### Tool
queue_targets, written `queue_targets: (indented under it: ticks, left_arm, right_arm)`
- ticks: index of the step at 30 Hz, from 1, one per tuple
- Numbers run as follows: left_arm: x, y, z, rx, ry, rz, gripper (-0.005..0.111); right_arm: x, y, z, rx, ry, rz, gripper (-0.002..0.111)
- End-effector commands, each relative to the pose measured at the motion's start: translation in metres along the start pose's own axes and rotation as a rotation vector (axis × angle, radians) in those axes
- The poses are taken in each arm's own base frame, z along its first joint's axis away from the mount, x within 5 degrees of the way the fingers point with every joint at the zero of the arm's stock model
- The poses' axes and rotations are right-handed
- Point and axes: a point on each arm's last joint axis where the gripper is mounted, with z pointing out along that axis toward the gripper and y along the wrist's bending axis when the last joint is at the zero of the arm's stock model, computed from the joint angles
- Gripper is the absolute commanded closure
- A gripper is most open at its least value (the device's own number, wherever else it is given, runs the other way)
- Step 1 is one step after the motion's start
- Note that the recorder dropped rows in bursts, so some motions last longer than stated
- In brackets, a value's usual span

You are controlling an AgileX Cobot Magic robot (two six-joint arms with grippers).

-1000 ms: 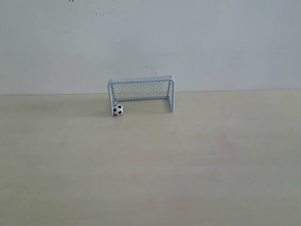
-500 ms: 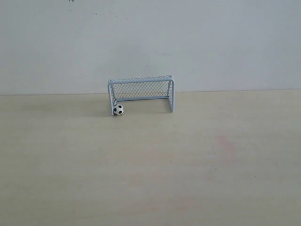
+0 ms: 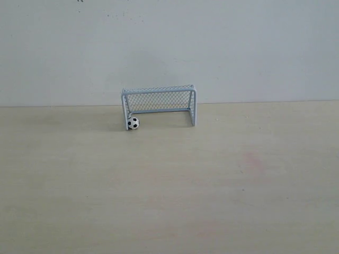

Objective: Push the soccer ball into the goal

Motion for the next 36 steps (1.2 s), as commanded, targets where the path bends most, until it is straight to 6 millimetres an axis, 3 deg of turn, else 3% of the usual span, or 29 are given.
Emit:
queue_targets:
  ticks: [1, 36]
  left_arm:
    - [0.0007, 0.0003, 0.0001, -0.004, -0.003, 0.008, 0.102]
    - [0.0007, 0.0003, 0.0001, -0.004, -0.003, 0.008, 0.102]
  right_arm:
    - [-0.0009, 0.0006, -0.0004, -0.005, -0.011, 0.007, 0.108]
    - [-0.0011, 0.0006, -0.0004, -0.005, -0.013, 0.043, 0.108]
